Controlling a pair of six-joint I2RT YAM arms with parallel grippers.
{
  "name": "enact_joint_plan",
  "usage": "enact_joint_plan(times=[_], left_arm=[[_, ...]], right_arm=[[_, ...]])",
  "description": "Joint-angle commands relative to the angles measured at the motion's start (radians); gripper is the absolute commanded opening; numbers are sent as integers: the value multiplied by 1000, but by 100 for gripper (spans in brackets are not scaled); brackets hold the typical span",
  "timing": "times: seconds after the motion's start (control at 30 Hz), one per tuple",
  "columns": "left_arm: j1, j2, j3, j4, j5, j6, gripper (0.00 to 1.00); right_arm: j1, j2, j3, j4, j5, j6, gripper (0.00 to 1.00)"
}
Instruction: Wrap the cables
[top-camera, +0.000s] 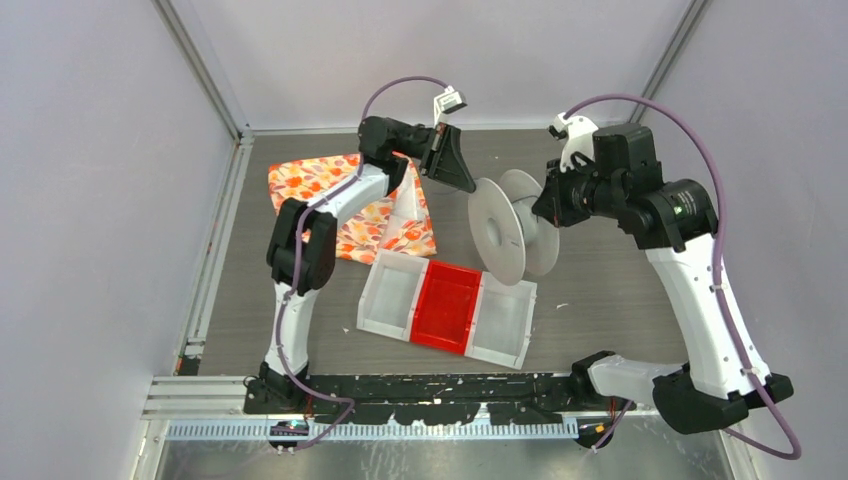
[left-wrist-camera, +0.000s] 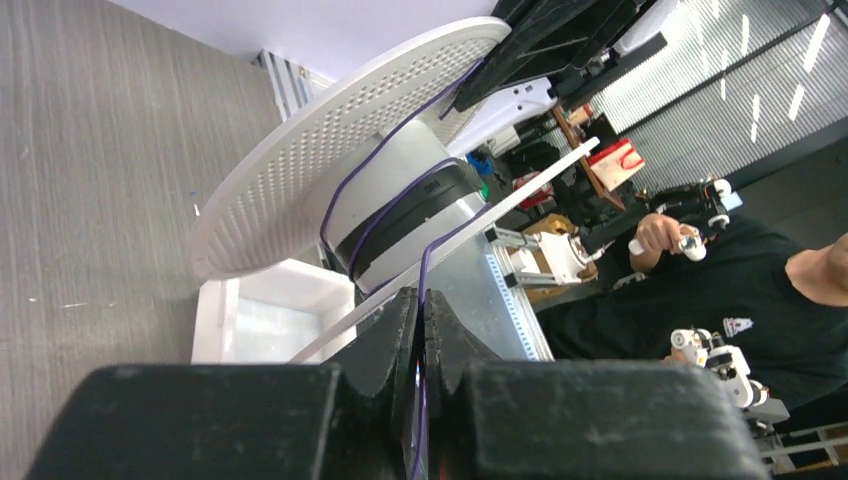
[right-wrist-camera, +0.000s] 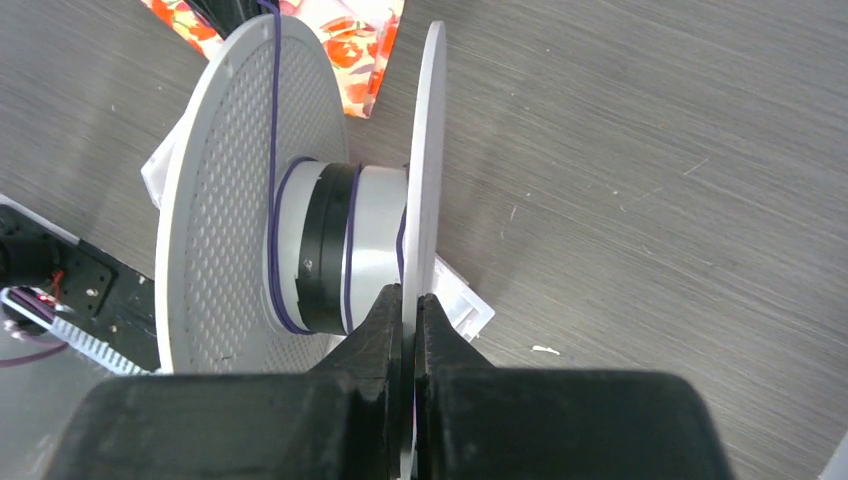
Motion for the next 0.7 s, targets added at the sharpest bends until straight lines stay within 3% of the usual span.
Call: enact_joint_plan(times=[0.0,0.23,0.33,0.67], left_arm=[[36,77,40,118,-75,-45,9],[54,138,66,130,-81,-59,12],[69,152,77,139,-83,-67,1],[85,202,91,135,-116,-79,0]], right_arm=[[-43,-13,24,252,-438,28,1],[-68,55,20,313,-523,48,1],[-78,74,26,299,-531,38,1],[-85,93,11,349,-491,74,1]])
